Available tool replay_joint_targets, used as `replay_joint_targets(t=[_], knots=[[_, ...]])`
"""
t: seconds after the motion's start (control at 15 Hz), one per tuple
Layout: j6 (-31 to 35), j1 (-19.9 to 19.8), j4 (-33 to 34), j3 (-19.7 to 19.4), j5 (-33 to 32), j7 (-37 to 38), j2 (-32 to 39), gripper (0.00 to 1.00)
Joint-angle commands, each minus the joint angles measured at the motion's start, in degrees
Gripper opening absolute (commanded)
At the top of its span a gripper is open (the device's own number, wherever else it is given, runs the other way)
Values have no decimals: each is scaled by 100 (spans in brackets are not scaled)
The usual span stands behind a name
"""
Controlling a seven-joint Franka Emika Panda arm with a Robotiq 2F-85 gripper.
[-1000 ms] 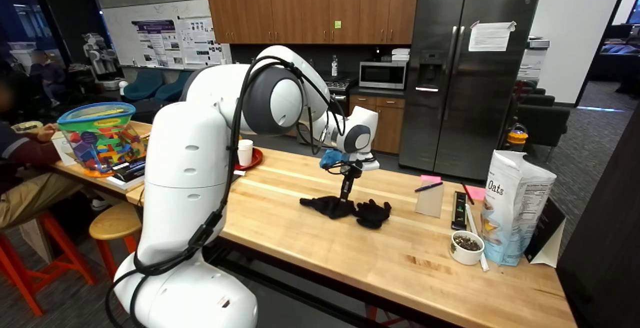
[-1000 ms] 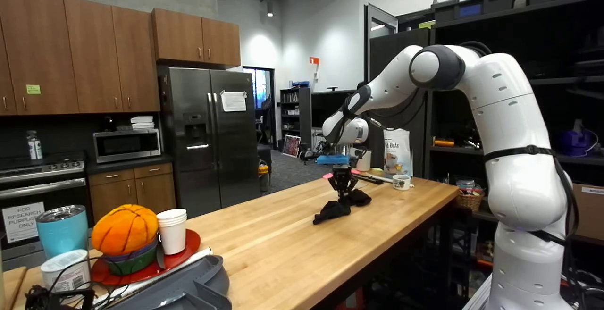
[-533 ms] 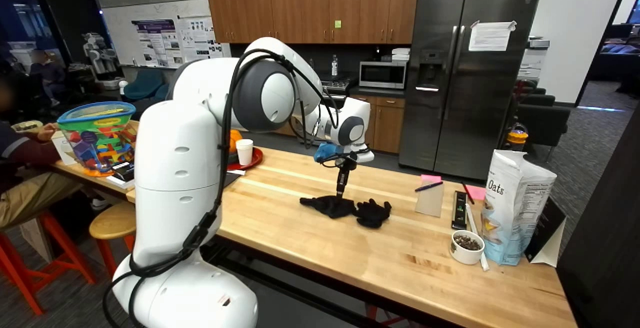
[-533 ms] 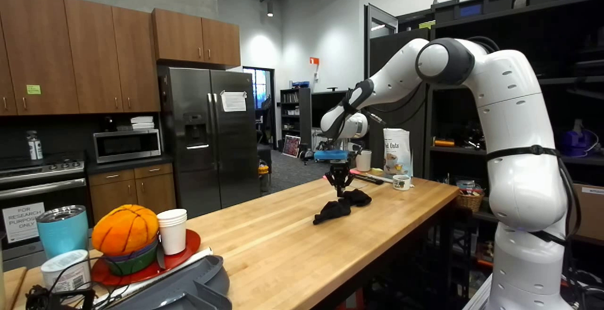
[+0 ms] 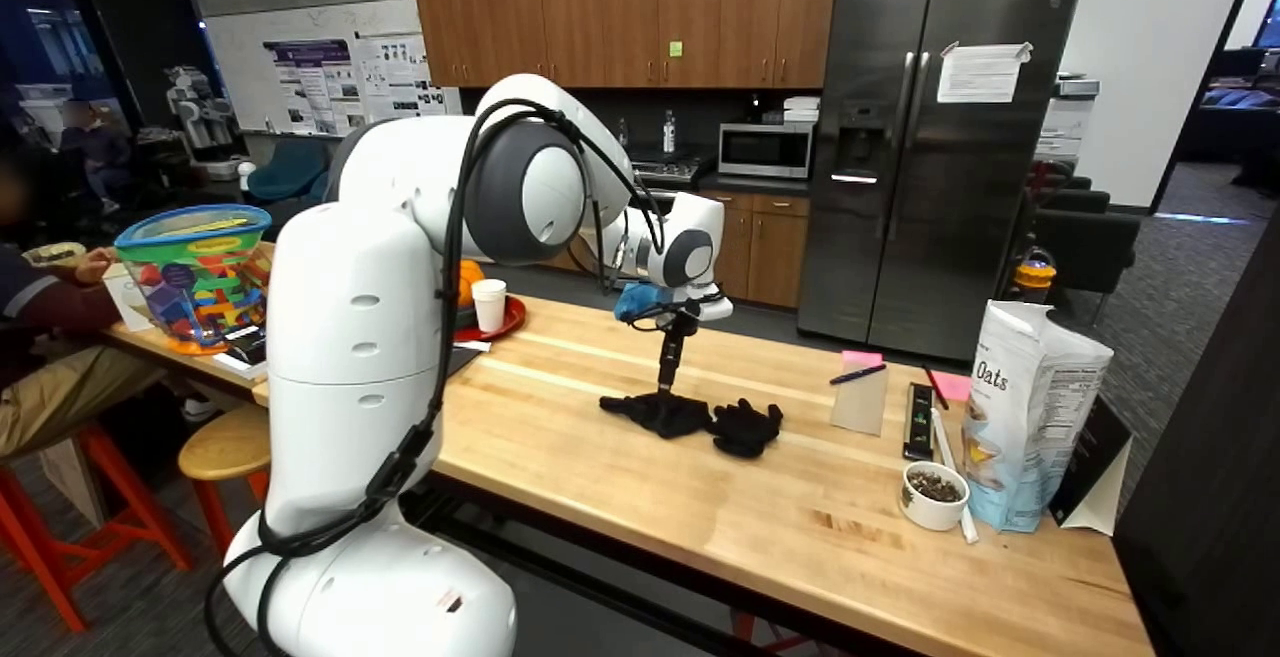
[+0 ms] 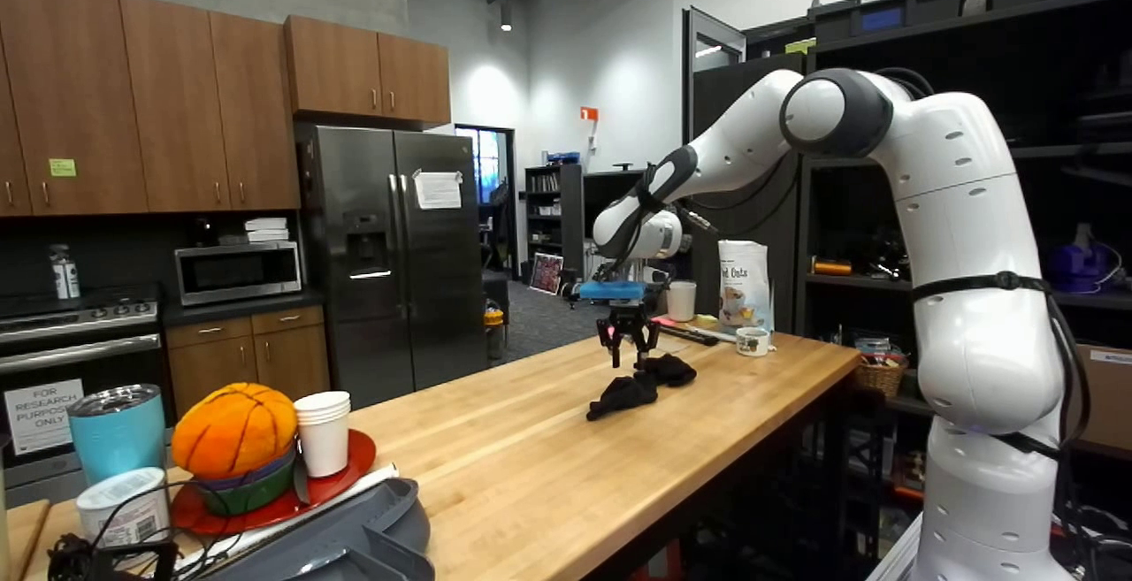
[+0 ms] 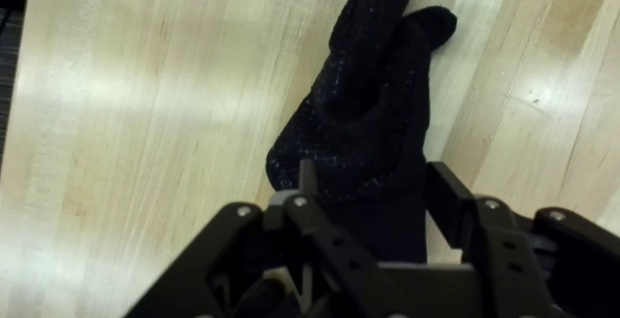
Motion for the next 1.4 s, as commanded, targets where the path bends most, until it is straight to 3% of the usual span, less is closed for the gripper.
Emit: replay_joint_targets(t=[0.0, 0.2, 0.67, 0.73, 0.8, 0.93, 1.33], knots=[[-116, 79, 48, 72, -112, 81, -67, 90], [-289, 53, 176, 128, 13, -31, 56, 100], [-679, -40, 210, 141, 331, -121, 245, 96], [-705, -47, 203, 142, 371, -142, 252, 71], [-728, -52, 206, 136, 385, -152, 263, 71], [-755, -53, 207, 132, 399, -152, 270, 62], [-854, -56, 256, 129, 435, -144, 271, 15]])
